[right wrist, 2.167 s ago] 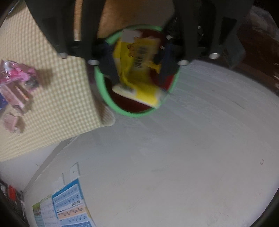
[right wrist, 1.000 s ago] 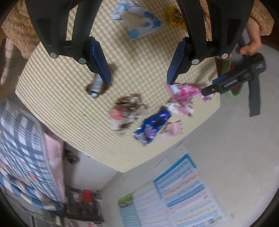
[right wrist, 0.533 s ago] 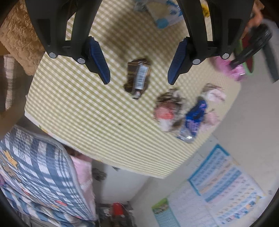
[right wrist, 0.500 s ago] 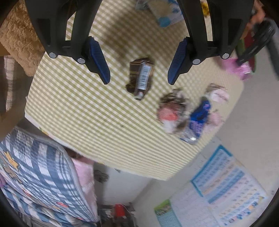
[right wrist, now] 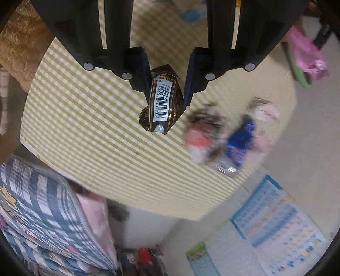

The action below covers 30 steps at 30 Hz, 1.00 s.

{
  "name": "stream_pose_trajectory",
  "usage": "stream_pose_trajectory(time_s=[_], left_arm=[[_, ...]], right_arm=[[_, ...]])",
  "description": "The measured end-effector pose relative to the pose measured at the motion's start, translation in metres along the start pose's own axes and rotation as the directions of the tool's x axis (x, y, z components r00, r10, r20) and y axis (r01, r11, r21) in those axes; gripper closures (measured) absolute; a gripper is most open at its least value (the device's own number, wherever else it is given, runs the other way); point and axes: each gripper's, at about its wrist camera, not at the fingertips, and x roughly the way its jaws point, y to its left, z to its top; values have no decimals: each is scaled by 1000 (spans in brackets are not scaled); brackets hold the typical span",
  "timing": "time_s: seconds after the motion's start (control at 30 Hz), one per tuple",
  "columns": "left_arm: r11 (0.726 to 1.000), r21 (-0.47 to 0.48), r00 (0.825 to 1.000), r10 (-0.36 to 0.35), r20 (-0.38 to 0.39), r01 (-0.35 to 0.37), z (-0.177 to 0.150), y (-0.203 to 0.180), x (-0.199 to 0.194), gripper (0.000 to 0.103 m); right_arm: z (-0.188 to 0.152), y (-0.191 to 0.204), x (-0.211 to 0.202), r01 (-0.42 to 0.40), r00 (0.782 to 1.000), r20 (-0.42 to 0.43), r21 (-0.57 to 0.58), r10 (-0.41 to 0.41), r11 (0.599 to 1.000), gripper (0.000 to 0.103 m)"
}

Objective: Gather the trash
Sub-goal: 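Grasp the pink-silver wrapper with the left gripper while the right grasps the brown chocolate wrapper, then carry the pink wrapper over the bin with the left gripper while the right brings the chocolate wrapper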

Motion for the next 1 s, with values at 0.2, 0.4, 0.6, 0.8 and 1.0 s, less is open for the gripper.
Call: stream_pose_trajectory(time_s=[0.2,0.4,0.6,0.8,1.0], left_arm=[[1000,26,999,7,52,-9,1,-6,-17,90],[999,54,997,0,76,-4,1,-13,-27,90],[998,53,995,12,97,-17,2,-11,-33,90],[999,29,995,20,102,-24,2,0,-37,90],[1000,12,994,16,110,-17,0,8,-44,90]], right_arm=[[-13,21,-42,-92,993,74,-63,97,994,75],[-25,47,-58,-138,985,82,-137,150,981,75],[-37,68,-59,-152,983,63,-224,170,963,75],[-49,85,-57,-156,983,45,-285,176,946,75],[-56,93,-50,-158,985,19,-314,172,936,74]])
